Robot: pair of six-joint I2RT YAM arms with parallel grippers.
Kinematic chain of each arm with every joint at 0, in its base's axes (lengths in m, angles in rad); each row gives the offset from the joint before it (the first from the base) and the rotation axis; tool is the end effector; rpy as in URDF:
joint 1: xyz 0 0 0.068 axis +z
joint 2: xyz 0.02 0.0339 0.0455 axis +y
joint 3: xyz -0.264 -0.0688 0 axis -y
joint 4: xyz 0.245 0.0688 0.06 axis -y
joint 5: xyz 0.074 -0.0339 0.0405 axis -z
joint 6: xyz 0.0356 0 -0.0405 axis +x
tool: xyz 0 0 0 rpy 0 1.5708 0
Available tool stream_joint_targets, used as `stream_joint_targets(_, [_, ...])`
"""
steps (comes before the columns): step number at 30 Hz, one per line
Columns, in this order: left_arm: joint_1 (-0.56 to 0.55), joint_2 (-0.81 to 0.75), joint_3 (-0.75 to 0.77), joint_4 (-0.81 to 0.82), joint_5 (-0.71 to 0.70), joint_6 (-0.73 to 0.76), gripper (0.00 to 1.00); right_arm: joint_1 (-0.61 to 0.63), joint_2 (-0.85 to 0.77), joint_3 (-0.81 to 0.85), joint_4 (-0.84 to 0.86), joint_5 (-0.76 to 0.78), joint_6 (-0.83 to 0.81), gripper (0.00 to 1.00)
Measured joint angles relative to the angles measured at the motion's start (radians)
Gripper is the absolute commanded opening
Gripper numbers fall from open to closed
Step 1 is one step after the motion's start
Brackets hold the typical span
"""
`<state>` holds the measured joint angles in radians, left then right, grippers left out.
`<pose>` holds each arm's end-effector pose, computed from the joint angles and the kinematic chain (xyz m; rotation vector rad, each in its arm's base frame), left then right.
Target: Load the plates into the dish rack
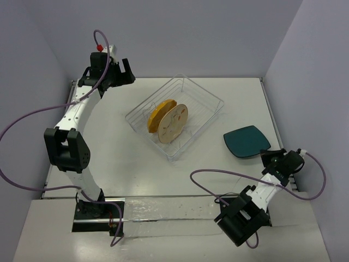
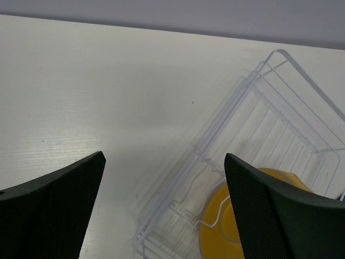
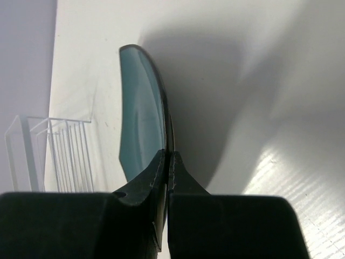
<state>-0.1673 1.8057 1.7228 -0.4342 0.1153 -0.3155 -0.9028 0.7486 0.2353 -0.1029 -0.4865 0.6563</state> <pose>0.4190 -0.0749 0.3557 -0.0855 2.1090 -0.4116 0.1094 -0.1118 0.1642 1.2929 1.6941 0.3862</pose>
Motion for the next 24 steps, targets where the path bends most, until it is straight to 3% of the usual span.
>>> stream_joint_targets(7, [0.0,-0.016,-0.017,-0.001,-0.003,0.007,0.99,0.002,-0.002,0.055,-0.026,-0.022,-0.063,0.0])
stream_joint_targets(14, [0.0,-0.057,-0.051,0.009,0.008,0.013,0.99,0.008,0.012,0.149,-0.16,-0.015,-0.133,0.0])
stream_joint_targets(24, [-0.033,-0.126,-0.146,0.056,0.117,0.093,0.99,0.049,0.013,0.159,-0.225,-0.034,-0.124,0.0])
